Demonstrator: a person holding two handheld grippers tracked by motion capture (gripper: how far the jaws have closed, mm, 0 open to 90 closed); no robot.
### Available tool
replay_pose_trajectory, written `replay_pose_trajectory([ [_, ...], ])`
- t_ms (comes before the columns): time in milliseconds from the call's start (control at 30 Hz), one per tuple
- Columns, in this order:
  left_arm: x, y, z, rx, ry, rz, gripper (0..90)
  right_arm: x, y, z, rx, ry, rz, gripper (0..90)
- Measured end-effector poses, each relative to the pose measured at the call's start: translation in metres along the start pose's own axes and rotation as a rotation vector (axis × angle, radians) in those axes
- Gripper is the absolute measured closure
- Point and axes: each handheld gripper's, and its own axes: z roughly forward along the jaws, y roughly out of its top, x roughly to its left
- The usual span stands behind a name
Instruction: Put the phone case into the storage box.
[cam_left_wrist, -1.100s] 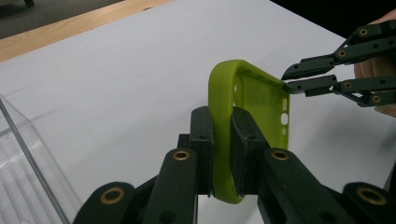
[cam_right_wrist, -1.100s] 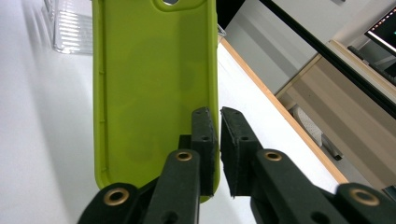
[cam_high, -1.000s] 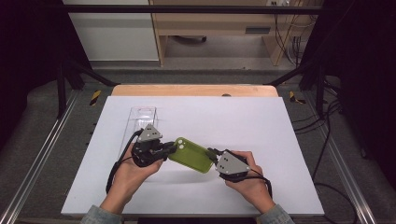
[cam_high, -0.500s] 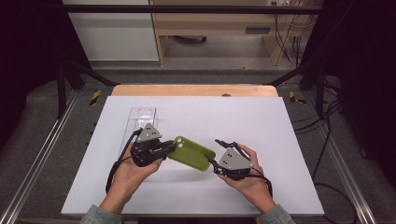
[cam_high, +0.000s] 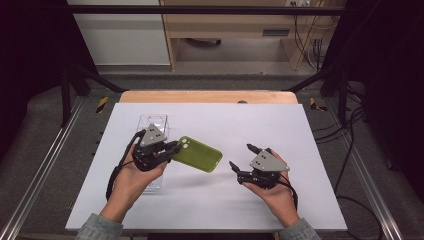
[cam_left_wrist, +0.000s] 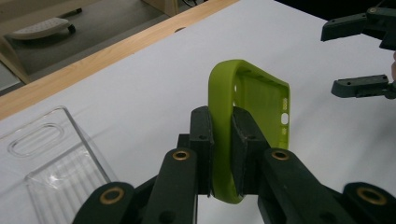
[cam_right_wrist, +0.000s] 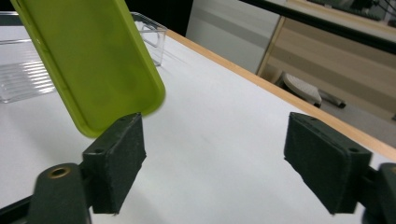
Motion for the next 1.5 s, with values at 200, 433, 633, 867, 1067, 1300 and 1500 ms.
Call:
replay_pose_trajectory([
  [200,0.010,0.001,-0.008,0.005,0.033,0.017,79.9,-0.007,-0.007,-0.001,0.045,-0.024,0.044,12.5],
  [433,0.021,0.004,-0.014,-0.004,0.078,0.021,79.9,-0.007,-0.010,-0.005,0.066,-0.030,0.061,7.2],
  [633,0.032,0.009,-0.020,-0.014,0.111,0.033,79.8,-0.011,-0.020,-0.010,0.060,-0.077,0.053,6.9],
  [867,0.048,0.016,-0.026,-0.017,0.148,0.046,79.8,-0.019,-0.024,-0.020,0.062,-0.129,0.048,6.9],
  [1067,0.063,0.024,-0.032,-0.032,0.188,0.074,79.8,-0.030,-0.035,-0.030,0.009,-0.154,0.082,7.4],
  [1300,0.079,0.029,-0.038,-0.055,0.223,0.076,79.8,-0.035,-0.039,-0.039,0.022,-0.179,0.084,7.1],
  [1500,0.089,0.031,-0.046,-0.072,0.252,0.077,79.8,-0.039,-0.047,-0.049,0.038,-0.203,0.087,6.7],
])
